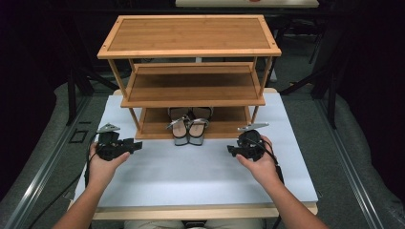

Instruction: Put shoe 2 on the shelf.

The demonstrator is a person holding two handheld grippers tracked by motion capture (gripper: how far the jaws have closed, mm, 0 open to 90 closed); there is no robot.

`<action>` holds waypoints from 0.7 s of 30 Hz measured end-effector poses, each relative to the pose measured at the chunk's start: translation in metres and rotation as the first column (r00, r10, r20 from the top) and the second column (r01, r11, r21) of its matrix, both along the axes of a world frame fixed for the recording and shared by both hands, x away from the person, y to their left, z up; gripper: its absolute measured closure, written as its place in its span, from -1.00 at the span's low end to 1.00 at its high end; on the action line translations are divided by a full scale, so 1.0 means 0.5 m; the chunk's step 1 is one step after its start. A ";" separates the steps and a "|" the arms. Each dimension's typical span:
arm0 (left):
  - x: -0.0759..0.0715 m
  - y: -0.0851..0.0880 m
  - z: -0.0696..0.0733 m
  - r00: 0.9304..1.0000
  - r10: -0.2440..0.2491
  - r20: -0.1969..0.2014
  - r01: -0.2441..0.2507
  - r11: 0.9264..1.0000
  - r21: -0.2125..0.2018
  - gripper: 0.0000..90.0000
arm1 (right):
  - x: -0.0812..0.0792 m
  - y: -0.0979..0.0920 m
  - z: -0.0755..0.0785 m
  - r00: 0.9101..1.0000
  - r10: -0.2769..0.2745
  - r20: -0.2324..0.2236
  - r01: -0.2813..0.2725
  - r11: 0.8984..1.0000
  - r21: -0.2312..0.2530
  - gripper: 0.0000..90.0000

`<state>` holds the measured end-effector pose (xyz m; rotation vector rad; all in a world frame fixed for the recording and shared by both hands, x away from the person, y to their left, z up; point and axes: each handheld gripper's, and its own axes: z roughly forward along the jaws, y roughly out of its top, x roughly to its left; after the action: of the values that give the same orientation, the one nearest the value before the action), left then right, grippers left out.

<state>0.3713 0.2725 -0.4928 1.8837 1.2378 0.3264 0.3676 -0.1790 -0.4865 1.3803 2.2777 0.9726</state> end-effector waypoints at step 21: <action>-0.109 0.049 -0.003 0.999 0.026 0.024 -0.025 0.999 -0.030 -0.02 | -0.100 -0.071 -0.004 0.995 -0.094 0.025 0.092 0.993 0.069 0.07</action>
<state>0.3167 0.2971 -0.4944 1.8351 1.2447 0.3420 0.3177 -0.2146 -0.4887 1.4767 2.1575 1.0409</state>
